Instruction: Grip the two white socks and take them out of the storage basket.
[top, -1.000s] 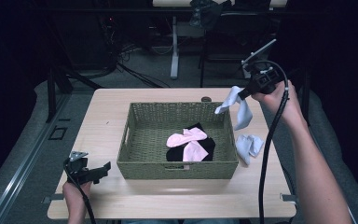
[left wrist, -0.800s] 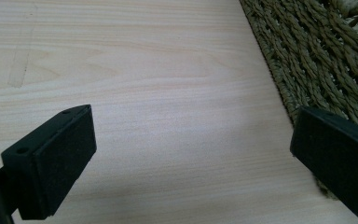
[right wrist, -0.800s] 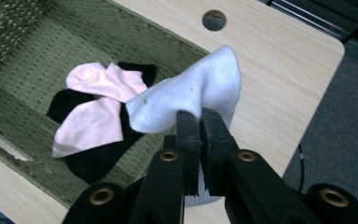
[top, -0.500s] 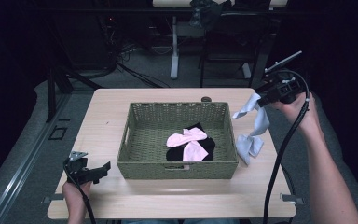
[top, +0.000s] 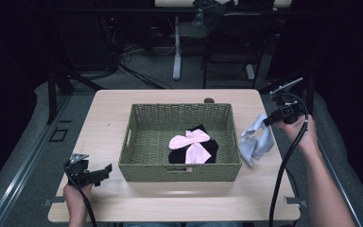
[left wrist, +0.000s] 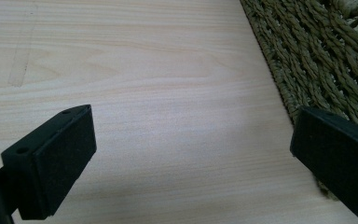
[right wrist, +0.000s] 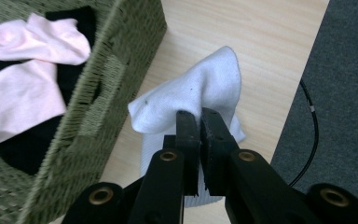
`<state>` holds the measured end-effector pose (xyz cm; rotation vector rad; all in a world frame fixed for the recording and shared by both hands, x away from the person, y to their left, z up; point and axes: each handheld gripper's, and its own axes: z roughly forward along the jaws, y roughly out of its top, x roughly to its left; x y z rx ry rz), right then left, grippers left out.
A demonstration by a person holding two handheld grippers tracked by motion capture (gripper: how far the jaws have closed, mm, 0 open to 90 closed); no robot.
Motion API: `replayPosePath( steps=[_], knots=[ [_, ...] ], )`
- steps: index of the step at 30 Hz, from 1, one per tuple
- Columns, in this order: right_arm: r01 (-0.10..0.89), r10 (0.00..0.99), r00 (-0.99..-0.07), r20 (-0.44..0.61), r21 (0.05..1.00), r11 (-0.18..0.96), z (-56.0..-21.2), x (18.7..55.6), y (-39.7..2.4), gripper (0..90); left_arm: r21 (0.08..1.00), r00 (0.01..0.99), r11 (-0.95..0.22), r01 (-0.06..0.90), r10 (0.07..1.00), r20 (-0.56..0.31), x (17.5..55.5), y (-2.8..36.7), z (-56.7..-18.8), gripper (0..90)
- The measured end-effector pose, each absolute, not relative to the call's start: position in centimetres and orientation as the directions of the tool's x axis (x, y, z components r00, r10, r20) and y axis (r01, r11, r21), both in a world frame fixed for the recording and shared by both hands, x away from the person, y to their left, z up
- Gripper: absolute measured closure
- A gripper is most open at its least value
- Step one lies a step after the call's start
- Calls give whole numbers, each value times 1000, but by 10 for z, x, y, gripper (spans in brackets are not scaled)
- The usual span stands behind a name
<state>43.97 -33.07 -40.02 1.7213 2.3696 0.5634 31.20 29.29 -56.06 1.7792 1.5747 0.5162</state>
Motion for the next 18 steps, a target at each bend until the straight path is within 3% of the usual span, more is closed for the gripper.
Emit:
replayPosePath(
  steps=[18],
  knots=[
    [916, 962, -263, 78, 335, 223, -467, 447, -327, 860, 721, 187, -21, 693, 971, -151, 312, 292, -560, 3]
  ],
)
